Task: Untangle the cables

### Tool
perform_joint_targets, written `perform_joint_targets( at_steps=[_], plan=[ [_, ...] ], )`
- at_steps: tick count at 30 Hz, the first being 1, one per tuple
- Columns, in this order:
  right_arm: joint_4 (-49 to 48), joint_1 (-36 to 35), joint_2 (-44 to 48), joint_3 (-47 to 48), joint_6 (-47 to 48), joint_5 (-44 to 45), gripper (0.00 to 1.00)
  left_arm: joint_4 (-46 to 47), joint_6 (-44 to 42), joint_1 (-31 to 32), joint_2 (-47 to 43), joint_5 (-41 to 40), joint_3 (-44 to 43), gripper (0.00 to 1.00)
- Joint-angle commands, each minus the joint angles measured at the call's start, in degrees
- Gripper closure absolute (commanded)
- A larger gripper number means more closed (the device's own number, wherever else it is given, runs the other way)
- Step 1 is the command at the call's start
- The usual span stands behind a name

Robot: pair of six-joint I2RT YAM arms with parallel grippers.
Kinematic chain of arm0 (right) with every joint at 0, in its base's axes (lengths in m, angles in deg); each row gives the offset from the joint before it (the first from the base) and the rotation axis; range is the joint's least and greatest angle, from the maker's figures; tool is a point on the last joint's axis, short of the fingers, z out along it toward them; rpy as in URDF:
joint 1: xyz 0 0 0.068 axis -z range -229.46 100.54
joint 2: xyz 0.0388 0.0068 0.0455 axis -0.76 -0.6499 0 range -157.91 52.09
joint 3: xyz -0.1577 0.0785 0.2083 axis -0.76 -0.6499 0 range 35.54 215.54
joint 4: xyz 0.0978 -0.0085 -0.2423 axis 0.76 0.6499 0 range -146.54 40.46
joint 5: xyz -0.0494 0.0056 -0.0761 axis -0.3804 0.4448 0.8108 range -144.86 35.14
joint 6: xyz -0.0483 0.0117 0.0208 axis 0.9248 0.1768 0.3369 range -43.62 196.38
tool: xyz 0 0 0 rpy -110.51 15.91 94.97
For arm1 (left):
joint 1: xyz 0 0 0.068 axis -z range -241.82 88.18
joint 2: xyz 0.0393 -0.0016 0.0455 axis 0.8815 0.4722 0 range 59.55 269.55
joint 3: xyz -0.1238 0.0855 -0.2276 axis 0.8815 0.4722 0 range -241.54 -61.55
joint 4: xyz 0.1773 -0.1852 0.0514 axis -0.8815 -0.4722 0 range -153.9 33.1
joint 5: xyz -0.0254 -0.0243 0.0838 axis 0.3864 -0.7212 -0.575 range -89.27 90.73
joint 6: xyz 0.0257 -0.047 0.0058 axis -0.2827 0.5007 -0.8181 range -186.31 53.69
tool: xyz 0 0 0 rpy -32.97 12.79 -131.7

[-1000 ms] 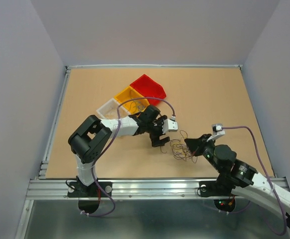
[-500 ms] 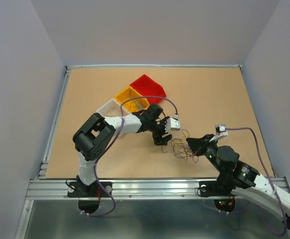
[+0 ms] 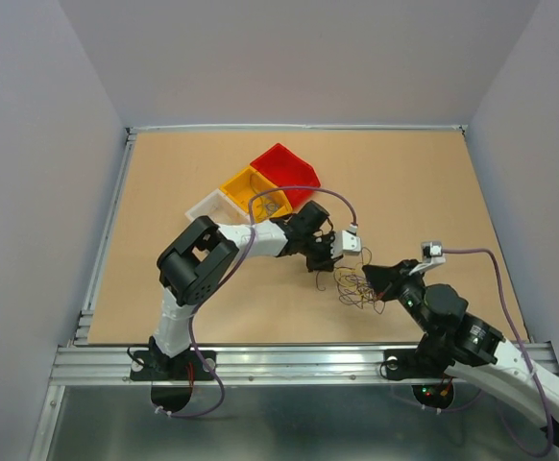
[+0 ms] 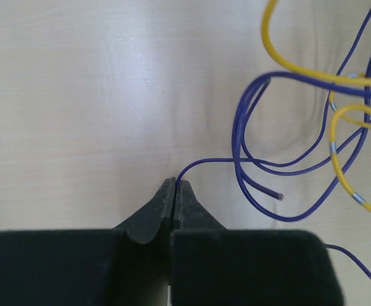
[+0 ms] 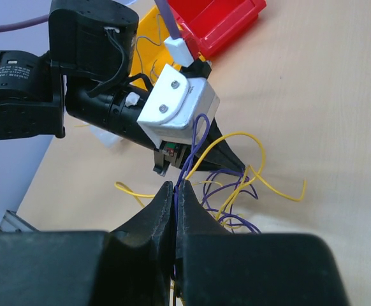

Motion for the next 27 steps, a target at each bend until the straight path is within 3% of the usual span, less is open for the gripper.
perform_joint_targets(
  at_steps=[1,6,9,16,23,25,26,27],
  plan=[
    [-0.5,0.1,1.8,-0.7,-0.3,1.4,0.99,-2.9,0.4,0.6,1.4,-2.0,-1.0,1.00],
    [1.0,0.1,5.3,-0.9,-1.3,3.0,0.99,-2.3,1.5,-1.1,-2.3,-0.8,-0.1,1.00],
    [2.9,0.1,7.4,-1.0,-3.4,6.3,0.99,-2.1,3.0,-5.5,-5.3,2.0,0.2,1.00],
    [16.7,0.1,7.2,1.9,-22.2,26.0,0.99,-3.8,8.0,-18.3,-15.1,17.0,-0.1,1.00],
    [25.1,0.2,6.9,3.6,-33.4,33.2,0.91,2.1,12.0,-19.1,-29.9,11.9,6.7,1.00],
    [28.1,0.1,6.6,4.0,-37.3,34.4,0.75,6.3,15.0,-20.0,-33.6,7.4,8.6,1.00],
    [28.7,0.1,6.5,4.1,-37.9,34.8,0.57,7.7,17.6,-20.8,-35.6,6.6,9.9,1.00],
    [29.0,0.1,6.1,4.3,-38.2,35.0,0.48,9.0,18.8,-22.6,-36.5,6.3,10.5,1.00]
  ],
)
